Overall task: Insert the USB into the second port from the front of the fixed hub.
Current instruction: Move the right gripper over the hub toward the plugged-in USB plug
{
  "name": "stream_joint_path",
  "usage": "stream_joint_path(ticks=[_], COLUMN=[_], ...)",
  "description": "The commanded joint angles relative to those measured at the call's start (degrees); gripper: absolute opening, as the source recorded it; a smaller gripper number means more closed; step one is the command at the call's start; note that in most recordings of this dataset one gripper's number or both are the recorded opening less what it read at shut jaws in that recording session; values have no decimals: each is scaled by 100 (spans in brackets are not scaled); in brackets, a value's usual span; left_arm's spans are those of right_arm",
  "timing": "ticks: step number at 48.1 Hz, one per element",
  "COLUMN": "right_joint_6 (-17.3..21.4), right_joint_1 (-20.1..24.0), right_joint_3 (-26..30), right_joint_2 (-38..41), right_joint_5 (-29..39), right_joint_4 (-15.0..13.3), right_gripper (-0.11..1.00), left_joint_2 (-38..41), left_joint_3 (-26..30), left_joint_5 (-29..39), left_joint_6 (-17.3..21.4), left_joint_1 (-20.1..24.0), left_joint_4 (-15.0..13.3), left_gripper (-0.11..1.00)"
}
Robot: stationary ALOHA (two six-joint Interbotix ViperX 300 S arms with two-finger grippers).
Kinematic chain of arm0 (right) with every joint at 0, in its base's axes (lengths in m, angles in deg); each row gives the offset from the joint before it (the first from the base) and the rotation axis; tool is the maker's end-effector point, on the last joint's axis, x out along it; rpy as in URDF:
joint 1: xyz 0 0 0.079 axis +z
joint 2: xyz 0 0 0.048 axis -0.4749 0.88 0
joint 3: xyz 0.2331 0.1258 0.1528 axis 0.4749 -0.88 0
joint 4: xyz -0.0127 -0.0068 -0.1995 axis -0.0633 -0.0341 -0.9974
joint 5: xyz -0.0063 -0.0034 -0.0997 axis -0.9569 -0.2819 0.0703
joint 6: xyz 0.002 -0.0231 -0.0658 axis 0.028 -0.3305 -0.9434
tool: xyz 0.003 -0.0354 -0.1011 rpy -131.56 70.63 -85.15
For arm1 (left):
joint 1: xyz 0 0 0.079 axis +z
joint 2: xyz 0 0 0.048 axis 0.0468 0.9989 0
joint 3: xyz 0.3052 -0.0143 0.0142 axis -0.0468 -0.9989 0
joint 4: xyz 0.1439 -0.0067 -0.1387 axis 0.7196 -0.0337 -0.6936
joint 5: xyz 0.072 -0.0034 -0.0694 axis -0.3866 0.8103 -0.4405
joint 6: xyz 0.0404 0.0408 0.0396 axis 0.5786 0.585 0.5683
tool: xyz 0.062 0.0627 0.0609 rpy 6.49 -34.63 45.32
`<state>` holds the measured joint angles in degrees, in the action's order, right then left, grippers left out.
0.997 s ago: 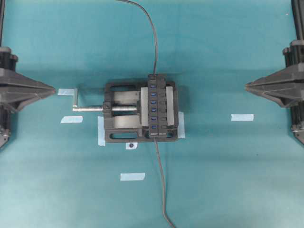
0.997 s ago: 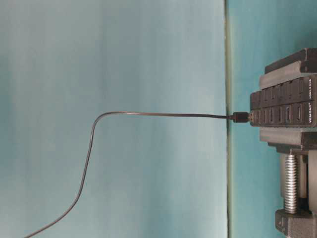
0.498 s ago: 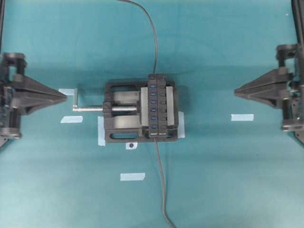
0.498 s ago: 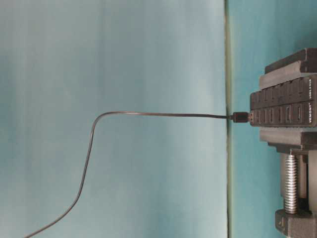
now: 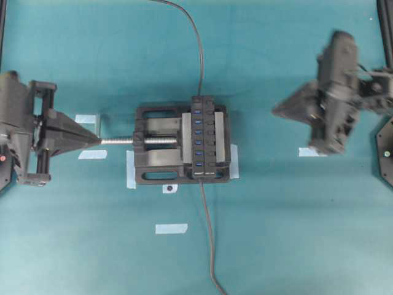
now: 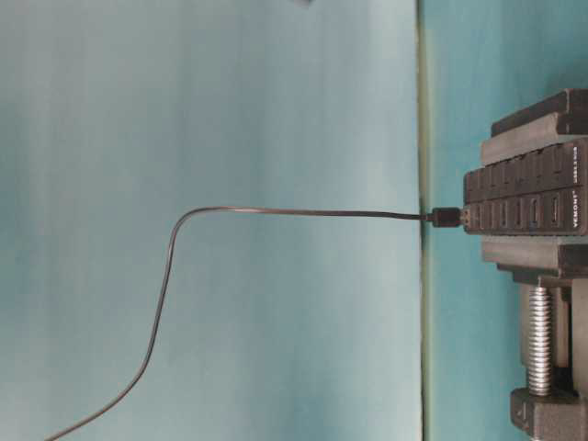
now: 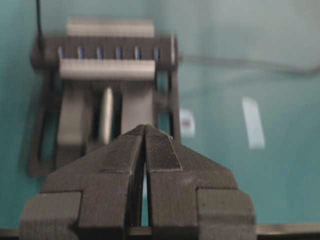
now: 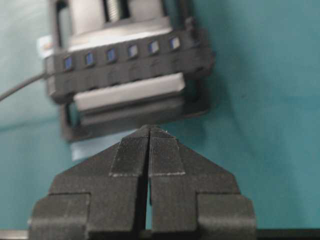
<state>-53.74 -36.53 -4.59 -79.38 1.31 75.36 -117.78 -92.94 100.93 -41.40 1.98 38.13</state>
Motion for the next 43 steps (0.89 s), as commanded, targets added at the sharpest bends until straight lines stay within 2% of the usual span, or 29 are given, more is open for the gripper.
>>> stream_joint_path(ticks=[1,17,43], right_joint_6=[35,-149,-976], right_joint_1=[-114,-246,-299], right_joint_3=[272,844,1591], right_joint_2=[132,914,1995], right_joint_5=[35,431,413], right_joint_4=[-35,-97,-141], right_gripper=[0,0,0], left_joint_2=[88,132,123], left_joint_3=[264,290,281], left_joint_5=[378,404,237], left_joint_6=[0,9,0], left_joint_1=[-9,-9,-18], left_joint_4=[9,9,9], left_gripper=[0,0,0])
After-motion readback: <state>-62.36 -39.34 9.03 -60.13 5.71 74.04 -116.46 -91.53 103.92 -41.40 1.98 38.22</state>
